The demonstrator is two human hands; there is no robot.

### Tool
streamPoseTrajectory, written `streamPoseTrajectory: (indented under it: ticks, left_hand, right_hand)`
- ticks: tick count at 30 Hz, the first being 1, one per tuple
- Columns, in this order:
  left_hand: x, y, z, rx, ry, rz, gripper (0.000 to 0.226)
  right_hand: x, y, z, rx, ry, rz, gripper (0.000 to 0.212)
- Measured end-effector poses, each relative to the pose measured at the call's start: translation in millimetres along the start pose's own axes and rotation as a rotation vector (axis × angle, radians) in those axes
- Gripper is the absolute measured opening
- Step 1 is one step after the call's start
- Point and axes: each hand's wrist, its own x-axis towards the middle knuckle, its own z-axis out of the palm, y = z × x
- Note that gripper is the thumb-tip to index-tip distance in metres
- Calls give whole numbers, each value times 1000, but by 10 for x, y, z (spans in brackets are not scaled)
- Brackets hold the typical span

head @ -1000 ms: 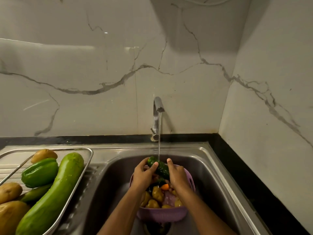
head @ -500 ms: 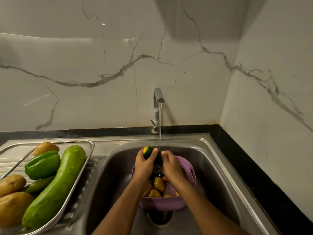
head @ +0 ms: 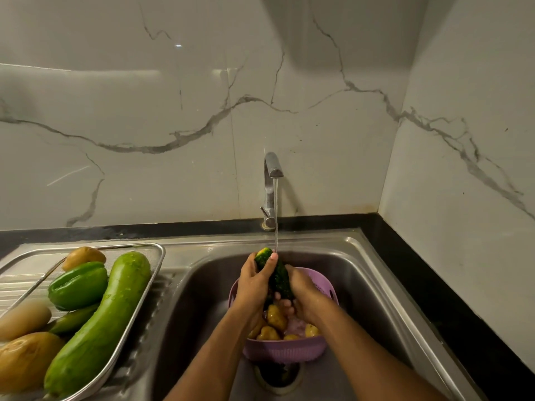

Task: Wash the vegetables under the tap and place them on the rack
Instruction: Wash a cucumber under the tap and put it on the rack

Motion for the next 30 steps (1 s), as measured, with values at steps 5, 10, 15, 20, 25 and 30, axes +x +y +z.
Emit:
streamPoseTrajectory:
  ticks: [5, 10, 15, 20, 25, 30]
  left_hand:
    - [57, -14, -80, -29, 59, 46, 28]
    - [42, -77, -44, -188, 232, -93, 23]
    - [32, -53, -87, -195, 237, -172, 33]
    - [79, -80, -123, -41, 192, 5, 20]
    - [75, -63, -109, 88, 152, 101, 21]
    - [87, -111, -160, 184, 184, -133, 43]
  right_hand:
    - [136, 7, 146, -117, 211, -203, 50]
    - [116, 193, 100, -787, 546, -926, 42]
    - [172, 205, 66, -817, 571, -968, 36]
    - [202, -3, 96, -107, 327, -251, 46]
    - [115, -48, -100, 184, 43, 41, 53]
    - [41, -27, 10, -541, 597, -629, 45]
